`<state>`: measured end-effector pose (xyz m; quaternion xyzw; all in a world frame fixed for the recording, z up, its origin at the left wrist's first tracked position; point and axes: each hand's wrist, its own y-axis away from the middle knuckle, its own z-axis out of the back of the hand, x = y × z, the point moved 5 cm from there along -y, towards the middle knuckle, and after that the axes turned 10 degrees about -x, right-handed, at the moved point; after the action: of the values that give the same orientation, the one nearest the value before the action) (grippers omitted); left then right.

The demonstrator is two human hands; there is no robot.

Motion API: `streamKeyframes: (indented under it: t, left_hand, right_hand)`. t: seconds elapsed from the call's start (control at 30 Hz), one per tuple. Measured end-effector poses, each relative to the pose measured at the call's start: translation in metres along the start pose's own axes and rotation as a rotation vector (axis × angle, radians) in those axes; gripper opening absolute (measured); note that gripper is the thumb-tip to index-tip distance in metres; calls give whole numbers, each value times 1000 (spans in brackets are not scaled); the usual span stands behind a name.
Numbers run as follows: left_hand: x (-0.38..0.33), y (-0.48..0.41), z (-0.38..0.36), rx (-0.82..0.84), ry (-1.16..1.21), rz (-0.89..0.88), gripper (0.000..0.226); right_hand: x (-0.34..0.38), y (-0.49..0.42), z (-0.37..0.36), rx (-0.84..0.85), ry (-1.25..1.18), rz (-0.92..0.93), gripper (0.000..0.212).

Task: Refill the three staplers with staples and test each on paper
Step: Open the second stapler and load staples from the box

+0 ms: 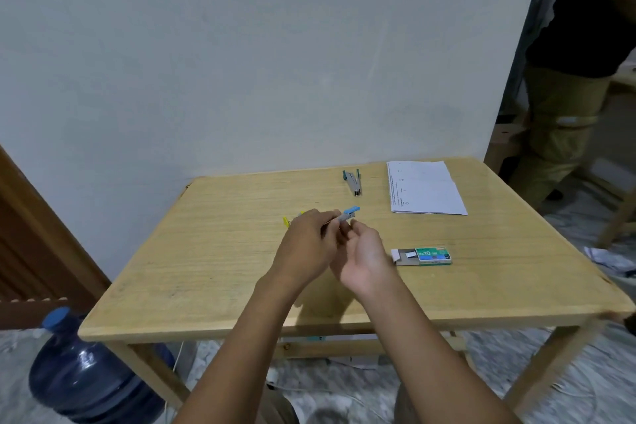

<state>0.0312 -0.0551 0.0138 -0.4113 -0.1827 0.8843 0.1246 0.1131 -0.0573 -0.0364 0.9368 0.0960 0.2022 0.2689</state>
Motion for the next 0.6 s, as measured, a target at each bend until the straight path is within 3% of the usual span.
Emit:
streamKeyframes:
  t: [0.23,0.43,0.6]
  left_hand:
    - [-15,1,-4,-38,-413,-222,25]
    - [-11,0,-7,33,-269,-181,27]
    - [-6,-6,2,-48,-118,-74,25]
  right_hand:
    - [-1,-4,6,-82,-167,-59,32]
    - [-1,-1,3,-43,-93,10,37]
    - [-3,-2,3,-56,-241,3,42]
